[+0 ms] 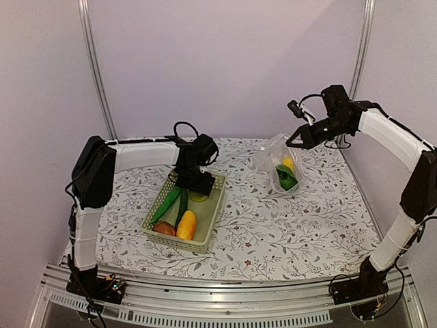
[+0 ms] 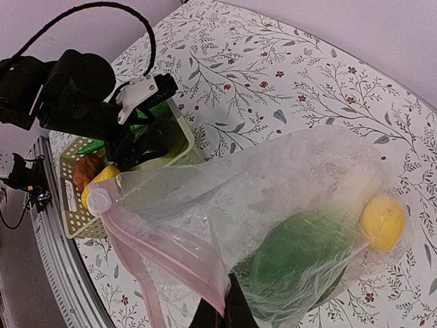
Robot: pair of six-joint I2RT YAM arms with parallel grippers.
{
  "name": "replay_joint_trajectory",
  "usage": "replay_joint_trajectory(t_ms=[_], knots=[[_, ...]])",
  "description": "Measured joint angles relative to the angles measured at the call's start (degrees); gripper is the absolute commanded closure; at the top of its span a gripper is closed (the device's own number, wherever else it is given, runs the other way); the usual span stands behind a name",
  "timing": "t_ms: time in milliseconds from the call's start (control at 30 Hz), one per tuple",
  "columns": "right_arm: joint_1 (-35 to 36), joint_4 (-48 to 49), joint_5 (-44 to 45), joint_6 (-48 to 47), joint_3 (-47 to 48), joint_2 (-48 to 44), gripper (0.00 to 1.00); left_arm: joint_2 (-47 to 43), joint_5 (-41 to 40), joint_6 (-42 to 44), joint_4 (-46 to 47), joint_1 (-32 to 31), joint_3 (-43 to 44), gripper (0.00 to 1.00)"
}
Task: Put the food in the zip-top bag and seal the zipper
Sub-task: Pick up the fake fruit from the bin.
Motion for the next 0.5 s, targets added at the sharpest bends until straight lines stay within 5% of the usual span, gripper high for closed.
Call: replay_joint_trajectory(t_ms=[300, 500], knots=[[0.0, -0.4, 0.0, -0.2, 0.3, 0.0, 1.0, 0.9, 0.9, 0.6, 0.7, 0.5, 0.8, 0.26], [0.0, -0.8, 0.0, -0.3, 0.5, 0.0, 1.0, 1.1, 1.1, 0.6, 0.7, 0.7, 0.9, 0.42]])
